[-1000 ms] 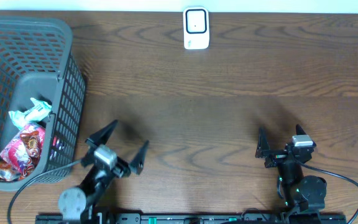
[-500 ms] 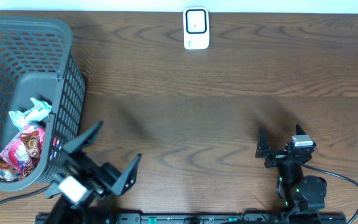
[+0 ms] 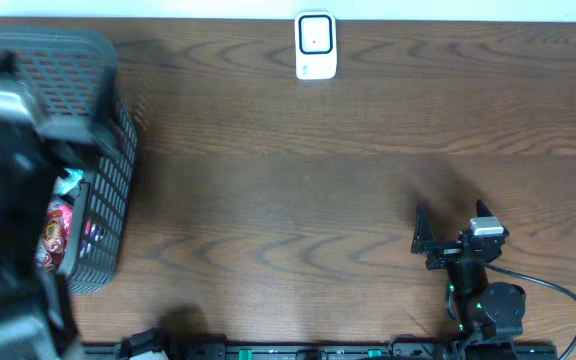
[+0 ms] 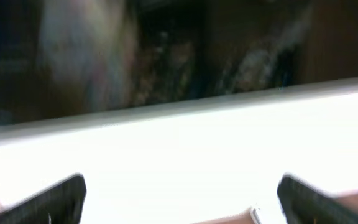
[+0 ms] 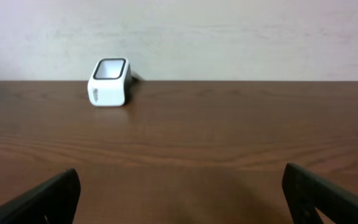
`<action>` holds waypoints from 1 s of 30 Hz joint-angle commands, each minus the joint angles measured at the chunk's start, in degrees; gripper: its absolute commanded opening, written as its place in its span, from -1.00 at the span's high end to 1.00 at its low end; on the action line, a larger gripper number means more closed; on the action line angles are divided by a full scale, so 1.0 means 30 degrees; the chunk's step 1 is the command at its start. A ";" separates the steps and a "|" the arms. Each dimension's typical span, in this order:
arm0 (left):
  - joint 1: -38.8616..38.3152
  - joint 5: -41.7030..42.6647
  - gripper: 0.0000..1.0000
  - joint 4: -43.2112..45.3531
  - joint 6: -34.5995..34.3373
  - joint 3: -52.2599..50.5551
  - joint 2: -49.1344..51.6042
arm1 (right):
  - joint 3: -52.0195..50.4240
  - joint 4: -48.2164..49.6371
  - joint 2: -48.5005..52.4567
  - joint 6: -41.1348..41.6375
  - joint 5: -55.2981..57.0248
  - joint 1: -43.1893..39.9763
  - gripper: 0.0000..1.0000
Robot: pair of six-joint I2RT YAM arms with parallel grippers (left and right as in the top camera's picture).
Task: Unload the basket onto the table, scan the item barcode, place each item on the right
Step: 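Reach the left gripper into the grey basket toward the snacks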
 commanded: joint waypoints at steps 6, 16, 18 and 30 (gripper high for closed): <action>0.6623 -0.0204 -0.96 -1.1548 0.2084 1.0120 0.8721 | -0.0066 -0.0073 -0.0117 -0.0204 0.0080 -0.0080 -0.99; 0.8327 -0.3337 -0.95 -1.6269 0.2076 1.0025 1.2371 | -0.0058 -0.0073 -0.0117 -0.0204 0.0087 -0.0080 -0.99; 0.8327 -0.3337 -0.95 -1.6932 0.2062 1.0025 1.3092 | -0.0058 -0.0073 -0.0117 -0.0204 0.0087 -0.0080 -0.98; 0.8306 -0.9806 -0.96 -2.0779 -0.3825 0.9712 1.6895 | -0.0058 -0.0073 -0.0117 -0.0204 0.0087 -0.0080 -0.98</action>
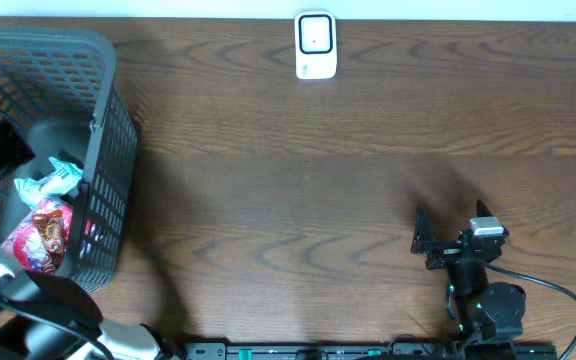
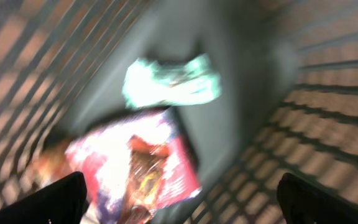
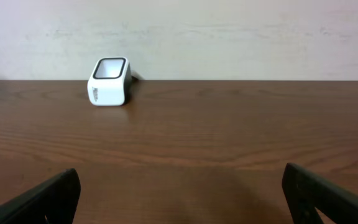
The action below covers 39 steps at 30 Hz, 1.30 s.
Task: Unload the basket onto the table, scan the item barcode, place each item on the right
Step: 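Reach the left gripper into the grey basket toward the snacks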
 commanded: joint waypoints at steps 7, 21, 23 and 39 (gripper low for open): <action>0.0007 -0.5100 -0.96 -0.2055 -0.4510 -0.1515 0.1566 | -0.0058 -0.0058 -0.0117 -0.0204 0.0087 -0.0080 -0.98; 0.0015 -0.5100 -0.95 -0.1443 -0.5887 -0.7395 0.1566 | -0.0058 -0.0058 -0.0117 -0.0204 0.0087 -0.0080 -0.98; 0.0015 -0.5107 -0.96 -0.1253 -0.5872 -0.7861 0.1566 | -0.0058 -0.0058 -0.0117 -0.0204 0.0087 -0.0080 -0.98; 0.0015 -0.4794 0.86 -0.0372 -0.5865 -0.9158 0.1559 | -0.0058 -0.0058 -0.0117 -0.0204 0.0087 -0.0080 -0.99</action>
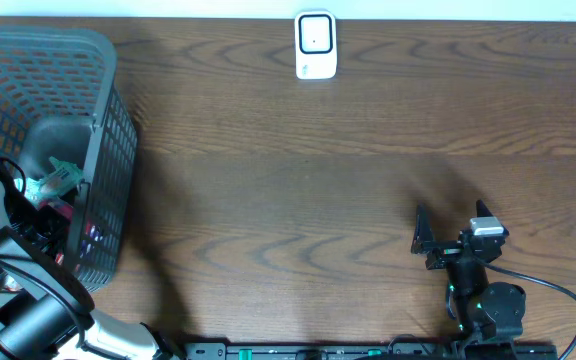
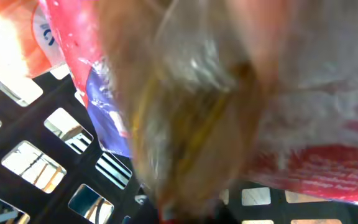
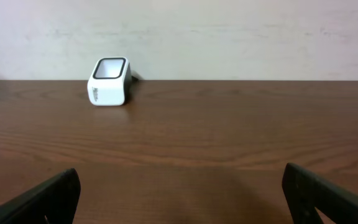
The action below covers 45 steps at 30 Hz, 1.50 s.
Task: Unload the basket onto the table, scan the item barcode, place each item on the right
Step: 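Reach the left gripper into the grey basket toward the snacks, then grasp the red chocolate bar with the left gripper and lift it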
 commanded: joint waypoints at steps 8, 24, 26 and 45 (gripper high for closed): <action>0.0015 1.0331 0.86 -0.2463 -0.0066 0.6892 -0.0138 | -0.0058 -0.0058 -0.0124 -0.0204 0.0087 -0.0080 -0.98; 0.0007 1.6910 0.85 0.5005 -0.2827 1.4389 -0.5180 | -0.0058 -0.0058 -0.0124 -0.0204 0.0087 -0.0080 -0.98; -0.0066 1.6917 0.86 0.5202 -0.2820 1.4389 -0.6084 | -0.0058 -0.0058 -0.0124 -0.0204 0.0087 -0.0080 -0.98; -1.7456 0.6164 0.86 0.1107 0.1107 1.3704 -0.3322 | -0.0058 -0.0058 -0.0124 -0.0204 0.0087 -0.0080 -0.99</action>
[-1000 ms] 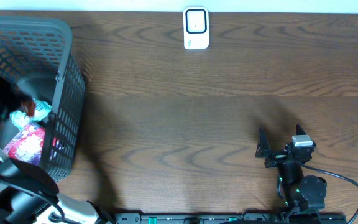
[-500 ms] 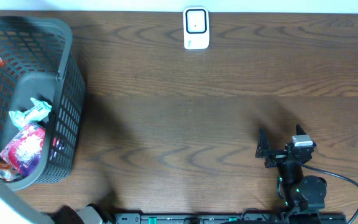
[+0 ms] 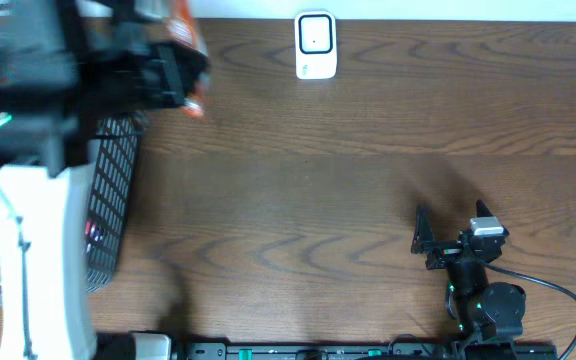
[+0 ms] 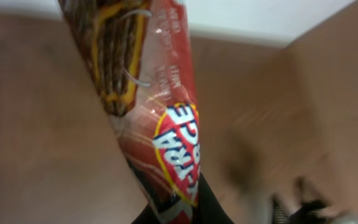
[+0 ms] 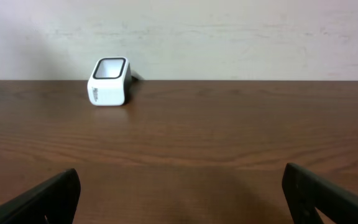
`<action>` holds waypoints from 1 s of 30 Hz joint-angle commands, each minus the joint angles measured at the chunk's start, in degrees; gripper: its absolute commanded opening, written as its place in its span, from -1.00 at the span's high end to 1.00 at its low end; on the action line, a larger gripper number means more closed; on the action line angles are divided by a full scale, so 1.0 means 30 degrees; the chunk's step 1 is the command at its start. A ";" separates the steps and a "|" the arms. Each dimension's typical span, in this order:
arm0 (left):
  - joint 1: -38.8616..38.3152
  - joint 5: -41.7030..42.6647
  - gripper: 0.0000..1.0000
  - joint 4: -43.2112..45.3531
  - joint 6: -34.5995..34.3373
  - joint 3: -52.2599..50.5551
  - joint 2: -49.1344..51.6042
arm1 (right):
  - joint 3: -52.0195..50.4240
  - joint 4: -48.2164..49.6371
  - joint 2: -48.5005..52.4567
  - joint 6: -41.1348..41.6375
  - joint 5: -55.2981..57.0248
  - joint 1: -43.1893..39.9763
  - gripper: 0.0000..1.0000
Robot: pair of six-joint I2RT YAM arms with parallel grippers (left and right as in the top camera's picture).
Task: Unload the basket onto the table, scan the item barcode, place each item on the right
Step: 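Grasp the red chocolate bar with the left gripper and lift it, then place the red chocolate bar on the table center, release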
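A red snack packet (image 4: 160,118) with a chocolate bar pictured on it stands up from my left gripper (image 4: 176,211), which is shut on its lower end. In the overhead view the packet (image 3: 186,55) hangs high over the table's far left, just right of the basket. The white barcode scanner (image 3: 315,45) stands at the far edge, to the right of the packet. The right wrist view shows the scanner (image 5: 109,82) far ahead at the left. My right gripper (image 5: 180,199) is open and empty near the table's front right.
A grey mesh basket (image 3: 113,190) stands at the left edge, largely covered by my raised left arm; some packaging shows through its wall. A wooden table (image 3: 368,180) stretches between the basket, the scanner and my right arm (image 3: 478,290).
My left gripper was deep in the basket, pressed against the red packet. Now it is up and out of the basket, holding the packet over the table's far left. The right arm has not moved.
My left arm first hung blurred above the basket with its gripper open. Then the gripper looked down open at a red packet and a green one in the basket. Then it was right against the red packet. Now it holds that packet outside the basket.
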 commanded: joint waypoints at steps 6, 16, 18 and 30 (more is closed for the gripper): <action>-0.4386 -0.9792 0.86 -0.4080 -0.1275 -0.0211 0.4561 | -0.0058 -0.0058 -0.0117 -0.0204 0.0087 -0.0080 -0.99; -0.5253 -0.9806 0.86 -0.5362 -0.1282 -0.0321 0.9872 | -0.0058 -0.0058 -0.0117 -0.0204 0.0087 -0.0080 -0.99; -0.5253 -0.9799 0.86 -0.5442 -0.1290 -0.0342 1.0724 | -0.0058 -0.0058 -0.0117 -0.0204 0.0087 -0.0080 -0.98; -0.5246 -0.9806 -0.29 -0.6470 -0.1064 -0.0408 1.3391 | -0.0058 -0.0058 -0.0117 -0.0204 0.0087 -0.0080 -0.99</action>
